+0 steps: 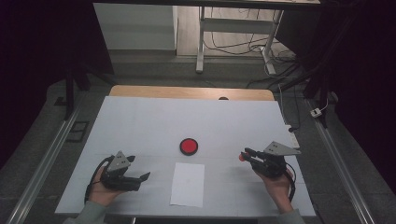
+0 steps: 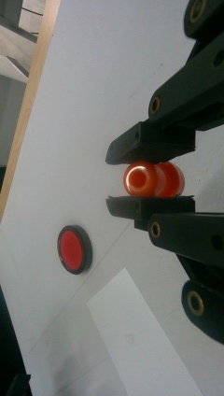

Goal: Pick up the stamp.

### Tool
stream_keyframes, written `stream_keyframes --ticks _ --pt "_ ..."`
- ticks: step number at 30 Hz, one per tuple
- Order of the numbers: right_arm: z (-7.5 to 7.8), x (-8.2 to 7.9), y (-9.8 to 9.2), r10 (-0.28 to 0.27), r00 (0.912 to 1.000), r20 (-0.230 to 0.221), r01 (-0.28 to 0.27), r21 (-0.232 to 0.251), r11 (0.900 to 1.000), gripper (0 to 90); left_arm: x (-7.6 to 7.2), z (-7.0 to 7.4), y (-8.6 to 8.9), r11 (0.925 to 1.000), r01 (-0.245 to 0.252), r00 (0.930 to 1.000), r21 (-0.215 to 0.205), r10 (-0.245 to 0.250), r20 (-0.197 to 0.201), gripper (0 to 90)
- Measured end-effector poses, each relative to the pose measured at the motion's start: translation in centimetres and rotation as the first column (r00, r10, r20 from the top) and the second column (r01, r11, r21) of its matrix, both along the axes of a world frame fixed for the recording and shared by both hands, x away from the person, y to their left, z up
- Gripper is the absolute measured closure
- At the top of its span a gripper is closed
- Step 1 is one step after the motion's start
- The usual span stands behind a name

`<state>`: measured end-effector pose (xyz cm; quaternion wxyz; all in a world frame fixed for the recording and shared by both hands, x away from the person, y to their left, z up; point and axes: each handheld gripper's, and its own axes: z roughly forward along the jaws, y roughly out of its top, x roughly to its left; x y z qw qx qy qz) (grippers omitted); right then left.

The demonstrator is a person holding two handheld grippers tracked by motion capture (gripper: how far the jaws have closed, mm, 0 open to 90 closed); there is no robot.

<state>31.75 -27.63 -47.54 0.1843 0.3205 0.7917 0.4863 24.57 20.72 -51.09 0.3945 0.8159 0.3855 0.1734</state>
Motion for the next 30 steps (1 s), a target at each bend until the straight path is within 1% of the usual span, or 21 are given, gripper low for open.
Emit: stream_keyframes --ticks 2,6,11,15,17,18,21,22,25,27,30 --pt "0.0 -0.2 0.2 0.004 1.0000 0.003 -0.004 0.010 1.000 72.6 0.0 0.0 -0.1 1.0000 0.001 1.0000 0.003 -0.001 0.002 15.1" --pt "0.2 -0.4 0.6 0.016 0.9998 0.008 -0.016 0.012 1.000 72.6 0.0 0.1 -0.3 1.0000 0.005 1.0000 0.008 -0.005 0.006 15.1" --pt "0.4 -0.3 1.1 0.030 0.9995 0.014 -0.030 0.017 0.999 72.6 0.1 0.0 -0.4 0.9998 0.006 1.0000 0.018 -0.006 0.005 15.1" --pt "0.3 -0.1 1.4 0.039 0.9992 0.005 -0.039 0.025 0.999 72.6 0.1 -0.1 -0.5 0.9996 0.009 1.0000 0.027 -0.009 0.003 15.1" --pt "0.2 0.0 1.6 0.049 0.9988 0.004 -0.049 0.033 0.998 72.6 0.1 -0.1 -0.6 0.9997 0.014 0.9999 0.020 -0.014 0.003 15.1" --pt "0.2 0.1 1.7 0.053 0.9986 0.001 -0.053 0.031 0.998 72.6 0.1 -0.1 -0.6 0.9997 0.015 0.9999 0.019 -0.015 0.001 15.1" --pt "0.1 0.2 1.9 0.054 0.9985 -0.006 -0.053 0.043 0.998 72.6 0.3 -0.2 -0.9 0.9992 0.021 0.9998 0.035 -0.021 -0.002 15.1" --pt "0.1 0.2 2.0 0.058 0.9983 -0.009 -0.058 0.040 0.998 72.6 0.3 -0.3 -1.0 0.9991 0.020 0.9998 0.038 -0.020 -0.003 15.1" --pt "-0.1 0.2 2.3 0.073 0.9972 -0.014 -0.072 0.040 0.997 72.6 0.3 -0.3 -1.0 0.9992 0.025 0.9997 0.031 -0.024 -0.006 15.1" --pt "-0.1 0.3 2.5 0.081 0.9966 -0.014 -0.081 0.046 0.996 72.6 0.4 -0.2 -0.9 0.9996 0.025 0.9997 0.015 -0.025 -0.008 15.1" --pt "-0.1 0.4 2.7 0.087 0.9959 -0.024 -0.085 0.064 0.994 72.6 0.5 -0.2 -0.9 0.9998 0.020 0.9998 0.006 -0.020 -0.009 15.1"
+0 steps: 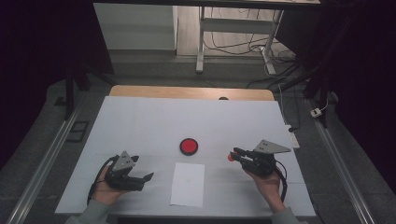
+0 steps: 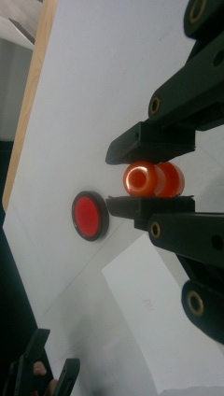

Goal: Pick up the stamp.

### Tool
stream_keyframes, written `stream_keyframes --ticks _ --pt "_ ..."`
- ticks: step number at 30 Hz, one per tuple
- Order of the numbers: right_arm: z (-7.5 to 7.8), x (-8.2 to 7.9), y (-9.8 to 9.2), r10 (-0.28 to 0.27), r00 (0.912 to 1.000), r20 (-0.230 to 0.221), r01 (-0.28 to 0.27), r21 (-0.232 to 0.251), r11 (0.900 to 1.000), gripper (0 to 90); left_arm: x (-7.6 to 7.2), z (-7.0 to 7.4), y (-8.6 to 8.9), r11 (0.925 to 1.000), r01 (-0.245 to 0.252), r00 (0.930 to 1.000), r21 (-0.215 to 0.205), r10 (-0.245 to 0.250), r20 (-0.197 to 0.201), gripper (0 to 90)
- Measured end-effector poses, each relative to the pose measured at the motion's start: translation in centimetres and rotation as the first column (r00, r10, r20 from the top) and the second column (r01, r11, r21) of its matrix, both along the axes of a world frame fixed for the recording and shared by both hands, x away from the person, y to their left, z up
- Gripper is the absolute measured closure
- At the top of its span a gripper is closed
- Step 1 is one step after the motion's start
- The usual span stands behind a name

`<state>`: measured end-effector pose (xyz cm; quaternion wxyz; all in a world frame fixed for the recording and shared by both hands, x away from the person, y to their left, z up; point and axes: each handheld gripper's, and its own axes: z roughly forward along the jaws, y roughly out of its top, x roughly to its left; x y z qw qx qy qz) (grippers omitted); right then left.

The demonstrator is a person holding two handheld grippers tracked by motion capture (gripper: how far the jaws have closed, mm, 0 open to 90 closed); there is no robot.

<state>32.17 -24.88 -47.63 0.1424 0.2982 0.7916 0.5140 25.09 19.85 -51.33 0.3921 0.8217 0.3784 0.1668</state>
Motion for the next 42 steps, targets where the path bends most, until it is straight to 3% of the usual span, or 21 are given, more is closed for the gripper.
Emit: stream_keyframes --ticks 24,42 --pt "0.8 -0.6 2.5 0.074 0.9970 0.023 -0.075 0.047 0.996 72.5 0.0 0.1 -0.5 1.0000 0.003 1.0000 -0.003 -0.003 0.002 15.2" --pt "0.8 -1.2 5.0 0.138 0.9898 0.038 -0.139 0.036 0.990 72.6 -0.3 0.0 -0.5 1.0000 0.001 0.9999 -0.002 -0.001 0.010 15.2"
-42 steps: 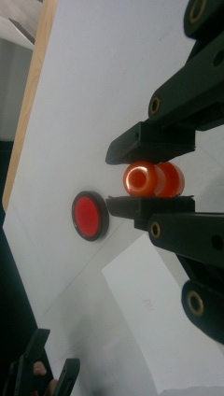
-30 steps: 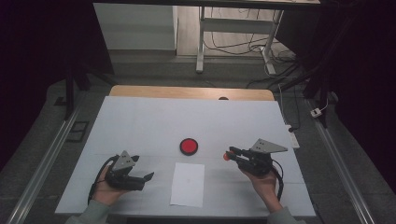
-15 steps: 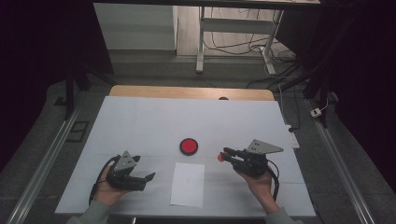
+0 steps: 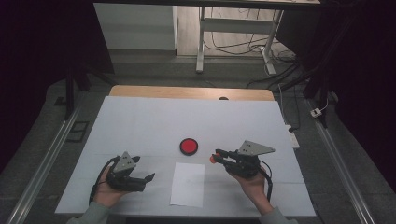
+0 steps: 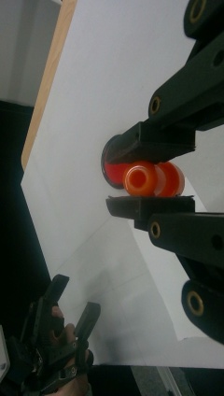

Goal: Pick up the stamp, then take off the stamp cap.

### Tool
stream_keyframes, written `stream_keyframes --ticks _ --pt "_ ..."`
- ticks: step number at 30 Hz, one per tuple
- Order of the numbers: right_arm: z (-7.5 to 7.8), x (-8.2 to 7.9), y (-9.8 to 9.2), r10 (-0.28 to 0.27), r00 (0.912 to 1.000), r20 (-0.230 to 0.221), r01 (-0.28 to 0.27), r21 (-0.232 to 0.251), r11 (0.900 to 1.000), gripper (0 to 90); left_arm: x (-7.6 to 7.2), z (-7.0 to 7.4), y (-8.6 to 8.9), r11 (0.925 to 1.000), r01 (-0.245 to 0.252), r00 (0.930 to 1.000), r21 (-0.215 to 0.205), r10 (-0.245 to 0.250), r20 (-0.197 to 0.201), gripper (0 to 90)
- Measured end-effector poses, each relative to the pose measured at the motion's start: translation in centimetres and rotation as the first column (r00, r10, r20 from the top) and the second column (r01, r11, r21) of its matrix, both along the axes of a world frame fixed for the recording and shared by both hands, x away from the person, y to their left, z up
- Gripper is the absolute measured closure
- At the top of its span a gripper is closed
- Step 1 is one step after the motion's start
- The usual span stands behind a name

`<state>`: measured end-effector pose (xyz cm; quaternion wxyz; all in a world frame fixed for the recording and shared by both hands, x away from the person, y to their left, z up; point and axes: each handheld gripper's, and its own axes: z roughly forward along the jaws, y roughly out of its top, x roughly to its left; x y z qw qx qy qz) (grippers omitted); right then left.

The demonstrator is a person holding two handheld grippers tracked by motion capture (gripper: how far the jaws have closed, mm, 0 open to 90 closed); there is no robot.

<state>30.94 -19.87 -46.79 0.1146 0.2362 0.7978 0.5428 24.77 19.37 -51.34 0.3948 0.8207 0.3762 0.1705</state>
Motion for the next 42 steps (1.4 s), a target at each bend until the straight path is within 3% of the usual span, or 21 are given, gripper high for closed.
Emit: stream_keyframes --ticks 20,42 --pt "-0.7 -0.7 3.4 0.085 0.9964 -0.008 -0.085 -0.011 0.996 72.6 0.0 0.0 -0.1 1.0000 0.003 1.0000 0.006 -0.003 0.002 15.2" --pt "-0.5 -0.7 3.3 0.083 0.9966 0.004 -0.083 -0.002 0.997 72.5 0.0 0.3 -0.5 0.9998 0.017 0.9998 0.006 -0.017 0.014 15.2"
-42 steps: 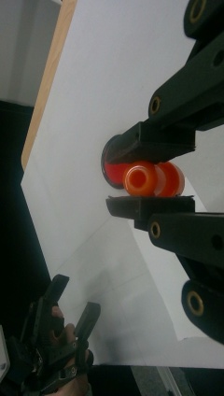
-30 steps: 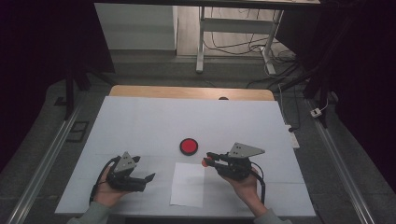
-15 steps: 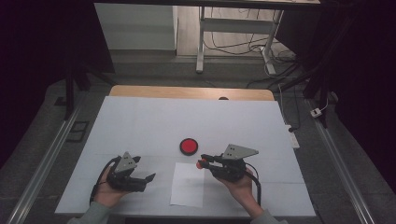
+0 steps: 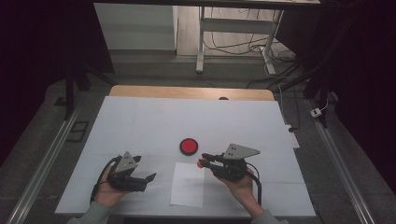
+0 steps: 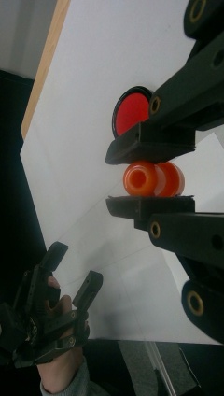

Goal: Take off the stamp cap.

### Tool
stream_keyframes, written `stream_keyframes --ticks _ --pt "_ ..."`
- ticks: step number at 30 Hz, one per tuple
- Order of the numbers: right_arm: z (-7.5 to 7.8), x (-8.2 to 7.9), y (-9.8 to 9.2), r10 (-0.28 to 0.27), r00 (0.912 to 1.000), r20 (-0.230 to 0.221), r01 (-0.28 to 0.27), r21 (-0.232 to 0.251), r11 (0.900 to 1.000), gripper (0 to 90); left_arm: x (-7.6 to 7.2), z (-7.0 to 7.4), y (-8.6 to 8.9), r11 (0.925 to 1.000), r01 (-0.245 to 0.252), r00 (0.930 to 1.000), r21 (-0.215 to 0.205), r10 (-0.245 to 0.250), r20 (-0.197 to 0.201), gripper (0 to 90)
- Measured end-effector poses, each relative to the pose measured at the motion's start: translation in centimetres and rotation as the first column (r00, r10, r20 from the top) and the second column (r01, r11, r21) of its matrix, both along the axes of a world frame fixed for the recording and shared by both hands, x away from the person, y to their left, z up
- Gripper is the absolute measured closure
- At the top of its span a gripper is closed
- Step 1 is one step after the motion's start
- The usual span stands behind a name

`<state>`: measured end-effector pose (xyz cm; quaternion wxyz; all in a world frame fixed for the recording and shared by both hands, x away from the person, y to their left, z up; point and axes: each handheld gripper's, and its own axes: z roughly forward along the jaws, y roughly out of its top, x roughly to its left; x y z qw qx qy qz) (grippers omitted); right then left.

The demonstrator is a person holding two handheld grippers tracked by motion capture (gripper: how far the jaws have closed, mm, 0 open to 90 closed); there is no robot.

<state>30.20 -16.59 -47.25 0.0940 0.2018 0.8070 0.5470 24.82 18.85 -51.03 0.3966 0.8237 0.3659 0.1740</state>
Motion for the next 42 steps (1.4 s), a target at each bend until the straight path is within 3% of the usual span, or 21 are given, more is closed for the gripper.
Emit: stream_keyframes --ticks 17,32,42 --pt "-0.1 0.1 0.0 0.005 1.0000 -0.001 -0.005 -0.002 1.000 72.6 0.4 1.3 -2.0 0.9985 0.055 0.9980 0.002 -0.055 0.031 15.8" --pt "-0.3 0.2 0.0 0.003 1.0000 -0.006 -0.003 -0.003 1.000 72.6 1.0 2.5 -4.6 0.9932 0.116 0.9920 -0.014 -0.115 0.052 16.8" --pt "-0.2 0.2 -0.1 -0.002 1.0000 -0.001 0.002 0.001 1.000 72.5 1.5 3.0 -6.4 0.9868 0.162 0.9852 -0.004 -0.162 0.056 17.0"
